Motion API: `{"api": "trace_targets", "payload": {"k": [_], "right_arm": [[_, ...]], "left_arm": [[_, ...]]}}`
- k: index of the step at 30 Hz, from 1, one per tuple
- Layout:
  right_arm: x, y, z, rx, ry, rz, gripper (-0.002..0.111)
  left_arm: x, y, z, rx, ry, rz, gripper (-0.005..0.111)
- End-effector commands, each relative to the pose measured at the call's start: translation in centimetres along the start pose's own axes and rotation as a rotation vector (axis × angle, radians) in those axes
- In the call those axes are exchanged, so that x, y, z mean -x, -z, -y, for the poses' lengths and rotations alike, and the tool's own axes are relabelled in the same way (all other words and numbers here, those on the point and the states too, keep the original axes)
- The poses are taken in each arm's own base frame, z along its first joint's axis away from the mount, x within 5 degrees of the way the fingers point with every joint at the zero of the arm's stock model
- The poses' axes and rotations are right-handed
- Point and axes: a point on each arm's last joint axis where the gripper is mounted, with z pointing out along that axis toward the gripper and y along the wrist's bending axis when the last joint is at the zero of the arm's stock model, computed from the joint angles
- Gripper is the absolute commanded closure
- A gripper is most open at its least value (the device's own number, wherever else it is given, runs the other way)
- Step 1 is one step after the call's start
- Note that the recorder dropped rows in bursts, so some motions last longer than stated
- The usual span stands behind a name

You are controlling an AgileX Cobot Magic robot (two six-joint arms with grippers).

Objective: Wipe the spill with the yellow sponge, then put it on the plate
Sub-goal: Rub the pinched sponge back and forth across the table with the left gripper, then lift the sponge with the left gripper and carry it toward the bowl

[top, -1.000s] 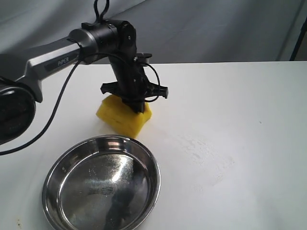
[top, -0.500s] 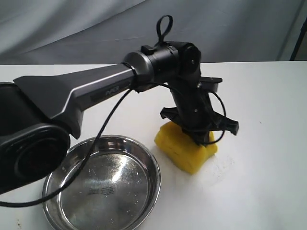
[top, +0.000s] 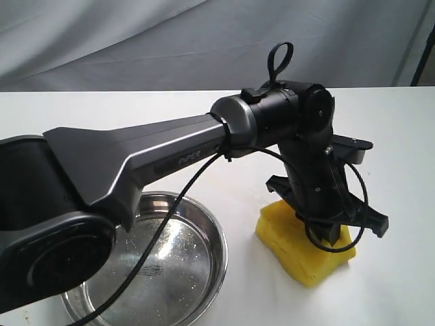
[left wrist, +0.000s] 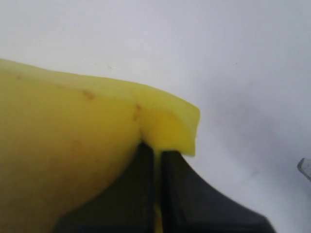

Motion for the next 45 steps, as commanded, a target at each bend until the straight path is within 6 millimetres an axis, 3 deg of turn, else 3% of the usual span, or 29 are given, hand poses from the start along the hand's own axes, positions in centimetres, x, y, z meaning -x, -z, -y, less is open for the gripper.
{"api": "trace_targets", "payload": {"k": [1, 13, 18, 26, 30, 33, 40, 45], "right_arm": [[0.0, 0.0, 0.0, -0.003, 0.003, 0.007, 0.108], [0.0, 0.0, 0.0, -0.003, 0.003, 0.007, 0.108], [0.0, 0.0, 0.0, -0.003, 0.003, 0.007, 0.108], [0.0, 0.0, 0.0, -0.003, 0.003, 0.007, 0.108], [0.0, 0.0, 0.0, -0.003, 0.003, 0.007, 0.108], [0.0, 0.0, 0.0, -0.003, 0.003, 0.007, 0.108], [0.0, 0.0, 0.0, -0.003, 0.003, 0.007, 0.108], [0.0, 0.0, 0.0, -0.003, 0.003, 0.007, 0.108]], "left_arm": [[0.7, 0.9, -4.2, 0.018, 0.08, 0.02, 0.107], [0.6, 6.0, -18.0, 0.089, 0.415, 0.117, 0.107], [-0.4, 7.4, -21.8, 0.133, 0.497, 0.115, 0.107], [-1.9, 9.0, -25.8, 0.166, 0.675, 0.127, 0.107], [-2.0, 9.0, -25.8, 0.172, 0.664, 0.11, 0.107], [-1.4, 8.5, -24.1, 0.106, 0.592, 0.11, 0.107], [1.2, 6.4, -17.9, -0.039, 0.447, 0.186, 0.107], [2.1, 6.3, -13.4, -0.056, 0.24, 0.192, 0.107]]}}
